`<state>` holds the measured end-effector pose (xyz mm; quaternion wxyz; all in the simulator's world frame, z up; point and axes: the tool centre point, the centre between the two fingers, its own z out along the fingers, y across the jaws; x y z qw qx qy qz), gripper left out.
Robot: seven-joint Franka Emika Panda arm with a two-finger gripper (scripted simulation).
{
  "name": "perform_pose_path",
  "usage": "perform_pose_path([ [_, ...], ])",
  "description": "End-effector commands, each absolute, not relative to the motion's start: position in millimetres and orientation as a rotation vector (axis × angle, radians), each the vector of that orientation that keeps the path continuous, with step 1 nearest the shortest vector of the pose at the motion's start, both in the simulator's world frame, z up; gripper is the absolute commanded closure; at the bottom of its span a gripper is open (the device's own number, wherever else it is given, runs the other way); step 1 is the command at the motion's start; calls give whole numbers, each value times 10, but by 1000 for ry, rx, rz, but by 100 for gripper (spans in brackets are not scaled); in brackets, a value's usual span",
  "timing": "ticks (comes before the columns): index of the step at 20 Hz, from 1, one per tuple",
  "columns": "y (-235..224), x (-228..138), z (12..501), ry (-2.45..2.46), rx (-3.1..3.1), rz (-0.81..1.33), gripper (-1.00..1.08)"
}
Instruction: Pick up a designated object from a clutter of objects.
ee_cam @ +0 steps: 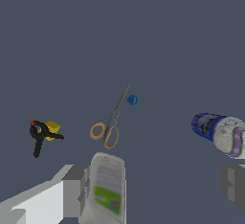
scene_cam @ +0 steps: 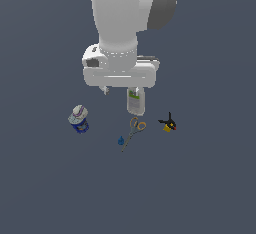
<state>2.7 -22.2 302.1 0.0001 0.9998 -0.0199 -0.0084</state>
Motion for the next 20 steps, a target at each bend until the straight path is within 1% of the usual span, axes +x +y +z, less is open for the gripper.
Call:
perform_pose_path([
  [1, -222, 27, 3021, -63, 3141, -26, -92],
  [10, -39, 77, 3089, 38, 3113, 15, -92],
  [20, -9, 85, 3054, 24, 3113, 15, -92],
])
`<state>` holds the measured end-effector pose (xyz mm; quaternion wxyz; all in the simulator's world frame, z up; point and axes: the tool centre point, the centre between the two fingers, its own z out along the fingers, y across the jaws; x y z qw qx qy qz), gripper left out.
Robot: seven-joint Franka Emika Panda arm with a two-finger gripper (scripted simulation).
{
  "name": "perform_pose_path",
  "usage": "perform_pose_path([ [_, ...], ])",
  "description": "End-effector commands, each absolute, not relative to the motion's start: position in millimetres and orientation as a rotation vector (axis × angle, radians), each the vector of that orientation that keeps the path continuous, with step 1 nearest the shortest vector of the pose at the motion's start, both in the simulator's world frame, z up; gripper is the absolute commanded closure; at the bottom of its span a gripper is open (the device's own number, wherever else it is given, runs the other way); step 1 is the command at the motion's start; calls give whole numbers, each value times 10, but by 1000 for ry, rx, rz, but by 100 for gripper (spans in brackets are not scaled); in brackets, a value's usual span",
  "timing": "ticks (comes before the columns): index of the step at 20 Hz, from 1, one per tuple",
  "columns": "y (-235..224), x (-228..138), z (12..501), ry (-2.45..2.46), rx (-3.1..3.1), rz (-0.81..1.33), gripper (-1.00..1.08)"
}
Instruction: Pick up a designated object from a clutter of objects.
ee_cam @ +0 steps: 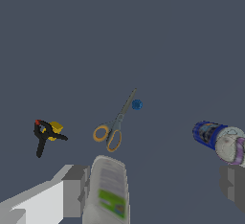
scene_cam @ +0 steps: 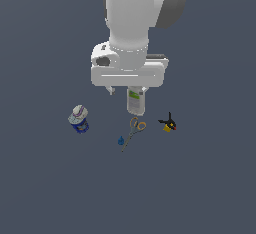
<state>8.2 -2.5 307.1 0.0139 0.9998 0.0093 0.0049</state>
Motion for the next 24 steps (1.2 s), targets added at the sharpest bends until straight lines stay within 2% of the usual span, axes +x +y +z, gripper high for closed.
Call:
perform_pose_path([
  [1, 6, 90, 3038, 18, 3113, 15, -92],
  [12, 327, 154, 2680, -117, 3110, 17, -92],
  [24, 974, 144, 1975, -380, 3094, 20, -92],
])
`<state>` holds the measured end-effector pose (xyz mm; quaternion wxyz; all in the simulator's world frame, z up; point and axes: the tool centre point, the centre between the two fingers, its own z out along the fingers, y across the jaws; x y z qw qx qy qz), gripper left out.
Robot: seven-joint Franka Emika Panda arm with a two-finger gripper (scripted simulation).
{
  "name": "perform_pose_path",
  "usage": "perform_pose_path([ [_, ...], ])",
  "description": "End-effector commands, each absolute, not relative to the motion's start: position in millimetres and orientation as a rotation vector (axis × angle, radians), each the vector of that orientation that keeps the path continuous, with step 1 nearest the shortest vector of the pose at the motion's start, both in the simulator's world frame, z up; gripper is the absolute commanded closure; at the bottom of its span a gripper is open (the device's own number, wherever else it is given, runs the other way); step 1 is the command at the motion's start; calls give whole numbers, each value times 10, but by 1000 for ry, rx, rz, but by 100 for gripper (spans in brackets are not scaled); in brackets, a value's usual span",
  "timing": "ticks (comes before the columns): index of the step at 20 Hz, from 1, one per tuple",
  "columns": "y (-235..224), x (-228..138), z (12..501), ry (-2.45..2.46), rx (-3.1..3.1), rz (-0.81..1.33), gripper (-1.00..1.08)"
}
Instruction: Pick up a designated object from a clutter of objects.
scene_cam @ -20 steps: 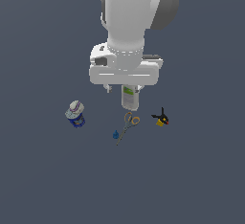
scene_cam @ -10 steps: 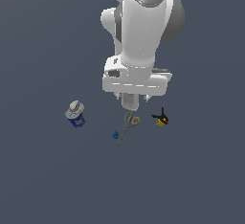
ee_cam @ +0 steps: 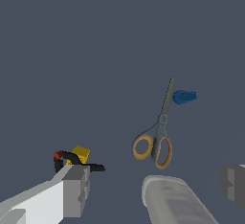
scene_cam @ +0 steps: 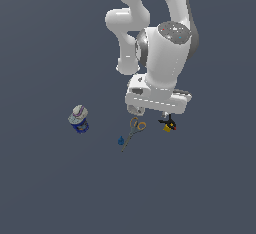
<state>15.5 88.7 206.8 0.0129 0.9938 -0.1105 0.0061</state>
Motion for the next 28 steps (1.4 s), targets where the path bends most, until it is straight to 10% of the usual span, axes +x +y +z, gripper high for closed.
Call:
perform_pose_path([
  [1, 1030, 135, 1914, -403, 3092, 20, -92],
  [28, 2094, -325, 733, -859, 3021, 0, -92],
])
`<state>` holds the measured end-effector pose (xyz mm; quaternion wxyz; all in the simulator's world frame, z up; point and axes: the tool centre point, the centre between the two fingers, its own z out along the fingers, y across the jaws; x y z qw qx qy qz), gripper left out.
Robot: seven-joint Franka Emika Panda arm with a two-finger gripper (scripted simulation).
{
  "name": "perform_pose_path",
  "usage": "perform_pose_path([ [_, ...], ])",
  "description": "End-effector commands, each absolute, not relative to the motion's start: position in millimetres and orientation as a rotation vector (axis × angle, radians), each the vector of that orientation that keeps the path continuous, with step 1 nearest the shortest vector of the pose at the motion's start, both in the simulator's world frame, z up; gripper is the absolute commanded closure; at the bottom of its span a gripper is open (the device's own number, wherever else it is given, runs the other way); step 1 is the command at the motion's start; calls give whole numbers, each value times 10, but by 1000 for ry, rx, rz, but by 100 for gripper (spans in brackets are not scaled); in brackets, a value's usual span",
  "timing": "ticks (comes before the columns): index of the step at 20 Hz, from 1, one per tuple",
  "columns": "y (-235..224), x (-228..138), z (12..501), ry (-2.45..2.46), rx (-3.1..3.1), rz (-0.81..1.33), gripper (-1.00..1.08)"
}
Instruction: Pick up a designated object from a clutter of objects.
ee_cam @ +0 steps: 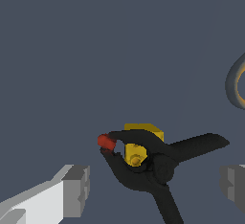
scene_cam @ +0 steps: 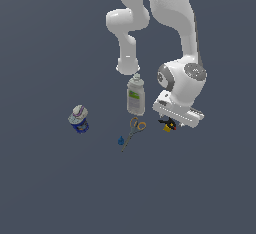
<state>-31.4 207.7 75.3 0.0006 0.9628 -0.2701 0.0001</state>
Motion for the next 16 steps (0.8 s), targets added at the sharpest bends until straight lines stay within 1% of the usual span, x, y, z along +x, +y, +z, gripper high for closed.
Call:
perform_pose_path([
  [1, 2100, -329, 726, -862, 3021, 0, -92],
  [8, 2102, -333, 673, -859, 3021, -1, -92],
  [16, 2102, -344, 322, -862, 3021, 0, -92],
])
